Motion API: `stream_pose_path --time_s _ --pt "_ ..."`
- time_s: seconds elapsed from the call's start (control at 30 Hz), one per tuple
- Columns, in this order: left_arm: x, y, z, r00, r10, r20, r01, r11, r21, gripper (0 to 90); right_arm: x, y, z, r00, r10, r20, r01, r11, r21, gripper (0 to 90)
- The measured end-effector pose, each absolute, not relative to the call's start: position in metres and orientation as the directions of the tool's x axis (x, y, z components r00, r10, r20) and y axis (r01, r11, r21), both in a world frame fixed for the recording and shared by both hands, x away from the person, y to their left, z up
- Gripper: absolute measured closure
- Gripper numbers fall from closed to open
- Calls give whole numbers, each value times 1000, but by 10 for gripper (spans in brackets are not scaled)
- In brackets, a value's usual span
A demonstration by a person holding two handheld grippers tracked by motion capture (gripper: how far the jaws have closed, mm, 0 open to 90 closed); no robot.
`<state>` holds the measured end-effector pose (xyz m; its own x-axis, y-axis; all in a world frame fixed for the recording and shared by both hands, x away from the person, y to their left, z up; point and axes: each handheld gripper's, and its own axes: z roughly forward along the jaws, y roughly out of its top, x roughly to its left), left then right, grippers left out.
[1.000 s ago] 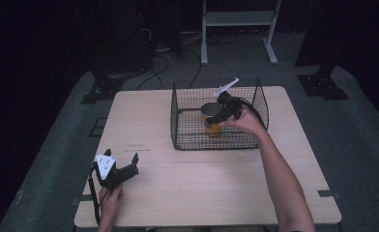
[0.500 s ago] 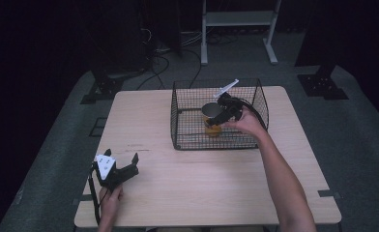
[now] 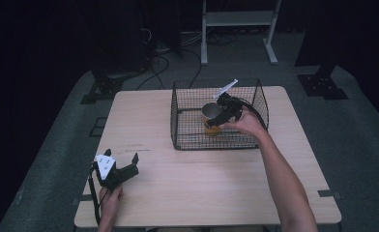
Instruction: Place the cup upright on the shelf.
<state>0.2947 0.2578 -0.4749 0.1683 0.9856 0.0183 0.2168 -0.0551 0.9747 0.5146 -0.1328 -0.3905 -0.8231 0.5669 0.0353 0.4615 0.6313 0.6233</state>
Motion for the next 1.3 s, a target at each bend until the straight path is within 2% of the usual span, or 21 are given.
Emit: stream_pose_path --time_s 0.07,0.3,0.9,1.3 --pt "295 258 -475 168 986 18 217 -55 975 8 514 -132 -389 -820 571 31 460 628 628 34" --pt "295 258 -475 168 986 18 216 -55 975 8 512 -133 -384 -819 573 32 455 613 646 19" --pt "295 258 -475 166 986 19 218 -55 974 8 506 -147 -360 -819 571 59 435 550 713 19" --pt "295 257 -475 168 986 19 217 -56 974 8 484 -169 -341 -830 548 103 416 487 768 20"
